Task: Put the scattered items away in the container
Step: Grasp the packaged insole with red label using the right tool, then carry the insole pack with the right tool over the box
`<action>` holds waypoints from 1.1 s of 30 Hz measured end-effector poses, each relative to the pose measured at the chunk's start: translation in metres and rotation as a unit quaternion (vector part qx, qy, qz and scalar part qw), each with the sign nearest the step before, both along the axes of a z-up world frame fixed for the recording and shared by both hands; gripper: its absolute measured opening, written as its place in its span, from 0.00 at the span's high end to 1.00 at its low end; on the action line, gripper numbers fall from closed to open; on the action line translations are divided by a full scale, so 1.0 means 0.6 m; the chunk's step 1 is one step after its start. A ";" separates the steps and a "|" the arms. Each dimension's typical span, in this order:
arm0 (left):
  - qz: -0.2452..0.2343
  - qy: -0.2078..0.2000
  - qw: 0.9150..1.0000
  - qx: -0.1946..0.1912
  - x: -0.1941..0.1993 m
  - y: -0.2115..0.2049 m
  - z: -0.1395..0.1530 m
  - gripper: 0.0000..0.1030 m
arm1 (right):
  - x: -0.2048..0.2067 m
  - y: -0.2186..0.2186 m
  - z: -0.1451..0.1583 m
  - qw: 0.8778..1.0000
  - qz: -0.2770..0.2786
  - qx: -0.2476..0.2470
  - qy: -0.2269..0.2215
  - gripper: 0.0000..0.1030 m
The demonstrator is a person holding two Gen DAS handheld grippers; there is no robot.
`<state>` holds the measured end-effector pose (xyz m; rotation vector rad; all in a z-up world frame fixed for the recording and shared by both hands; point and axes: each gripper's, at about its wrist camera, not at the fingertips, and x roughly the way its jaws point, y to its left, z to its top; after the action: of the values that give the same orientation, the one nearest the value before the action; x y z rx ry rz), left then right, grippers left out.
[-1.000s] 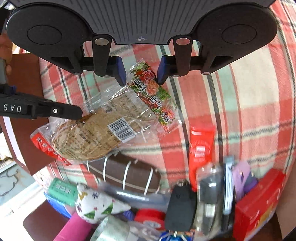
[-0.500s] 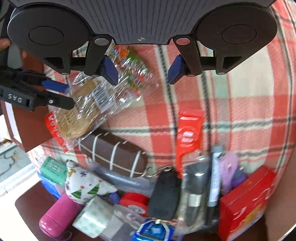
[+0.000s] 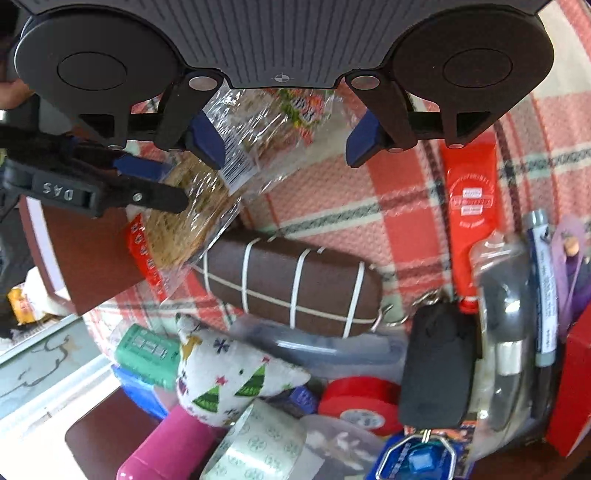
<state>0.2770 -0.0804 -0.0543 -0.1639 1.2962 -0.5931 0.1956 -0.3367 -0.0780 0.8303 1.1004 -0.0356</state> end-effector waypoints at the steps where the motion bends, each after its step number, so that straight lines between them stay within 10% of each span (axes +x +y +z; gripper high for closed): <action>1: -0.003 0.003 1.000 -0.003 0.004 -0.003 -0.001 0.18 | 0.001 0.000 -0.002 1.000 -0.001 0.002 0.000 0.26; 9: -0.060 0.025 0.998 0.003 0.003 -0.046 -0.020 0.20 | 0.021 0.016 -0.004 1.000 0.010 -0.002 -0.005 0.13; 13: -0.068 0.026 0.997 0.007 -0.010 -0.051 -0.024 0.47 | 0.029 0.025 -0.003 1.000 0.025 -0.011 -0.004 0.11; 14: -0.067 0.030 0.997 0.006 -0.012 -0.050 -0.025 0.63 | 0.030 0.027 -0.002 0.999 0.031 -0.013 -0.003 0.17; 20: -0.055 0.036 0.998 0.006 -0.034 -0.038 -0.021 0.78 | 0.024 0.037 0.007 0.998 0.061 -0.013 -0.005 0.40; 33: -0.016 -0.015 1.000 -0.008 -0.102 0.024 0.062 0.87 | -0.012 0.070 0.063 0.993 0.106 0.005 -0.046 0.98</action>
<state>0.2156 -0.0662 -0.0169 -0.1473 1.2671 -0.6326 0.1884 -0.2949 -0.0400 0.7137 1.0968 0.1835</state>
